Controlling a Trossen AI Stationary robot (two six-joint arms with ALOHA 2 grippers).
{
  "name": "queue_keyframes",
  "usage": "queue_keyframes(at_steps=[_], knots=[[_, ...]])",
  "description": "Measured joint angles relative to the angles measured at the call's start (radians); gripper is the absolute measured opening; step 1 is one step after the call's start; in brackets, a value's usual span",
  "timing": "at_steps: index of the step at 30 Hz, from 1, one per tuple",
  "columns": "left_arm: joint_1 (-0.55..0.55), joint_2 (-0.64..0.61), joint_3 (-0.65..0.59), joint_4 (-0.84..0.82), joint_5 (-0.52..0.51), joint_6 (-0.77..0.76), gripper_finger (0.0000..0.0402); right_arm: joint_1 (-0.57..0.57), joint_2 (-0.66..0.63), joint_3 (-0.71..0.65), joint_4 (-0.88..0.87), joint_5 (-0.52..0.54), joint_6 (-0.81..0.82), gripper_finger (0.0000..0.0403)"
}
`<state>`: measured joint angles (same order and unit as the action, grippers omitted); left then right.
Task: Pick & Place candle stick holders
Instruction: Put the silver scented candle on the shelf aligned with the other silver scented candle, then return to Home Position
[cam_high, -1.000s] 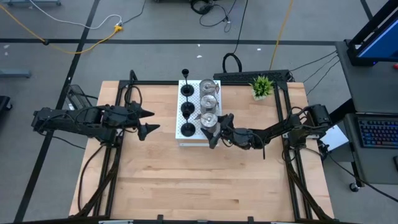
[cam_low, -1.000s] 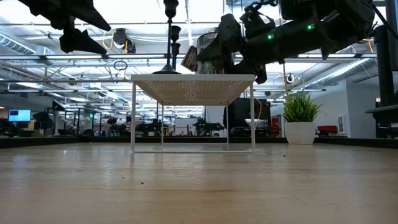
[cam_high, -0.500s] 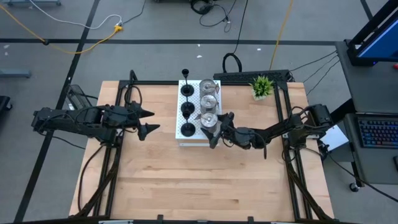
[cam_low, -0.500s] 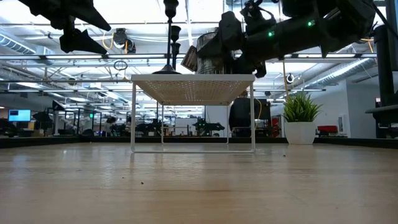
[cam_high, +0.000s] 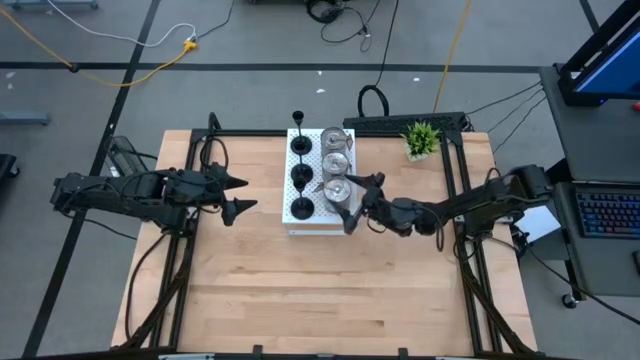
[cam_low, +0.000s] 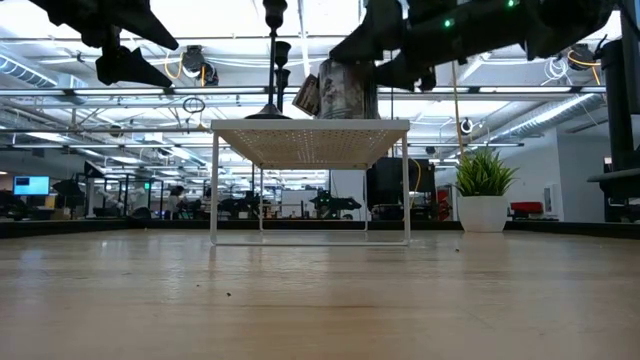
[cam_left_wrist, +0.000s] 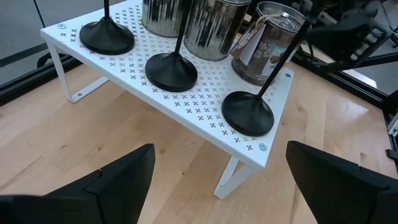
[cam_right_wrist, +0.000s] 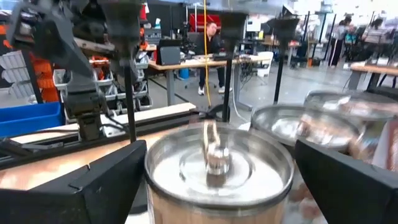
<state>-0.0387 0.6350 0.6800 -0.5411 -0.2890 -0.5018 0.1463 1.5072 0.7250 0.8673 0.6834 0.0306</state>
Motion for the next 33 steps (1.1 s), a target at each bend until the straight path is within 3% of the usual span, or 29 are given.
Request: queue_keyframes(at_steps=[13,22,26,29,33], knots=[[0.000,0.000,0.000,0.038,-0.001,-0.016,0.0365,0.020,-0.061,0.000,-0.011,-0.004,-0.037,0.0400],[0.000,0.000,0.000,0.038,0.006,-0.103,0.0365,0.112,-0.188,0.000,-0.040,0.000,-0.317,0.0400],[0.000,0.000,0.000,0.038,0.094,-0.005,0.0365,0.145,-0.279,-0.021,-0.148,0.060,-0.453,0.0400],[-0.002,-0.001,0.000,0.038,0.168,0.062,0.0365,0.187,-0.351,-0.072,-0.170,0.146,-0.372,0.0400],[-0.002,-0.013,-0.008,0.058,0.213,0.146,0.0365,0.224,-0.458,-0.184,-0.169,0.147,-0.140,0.0400]])
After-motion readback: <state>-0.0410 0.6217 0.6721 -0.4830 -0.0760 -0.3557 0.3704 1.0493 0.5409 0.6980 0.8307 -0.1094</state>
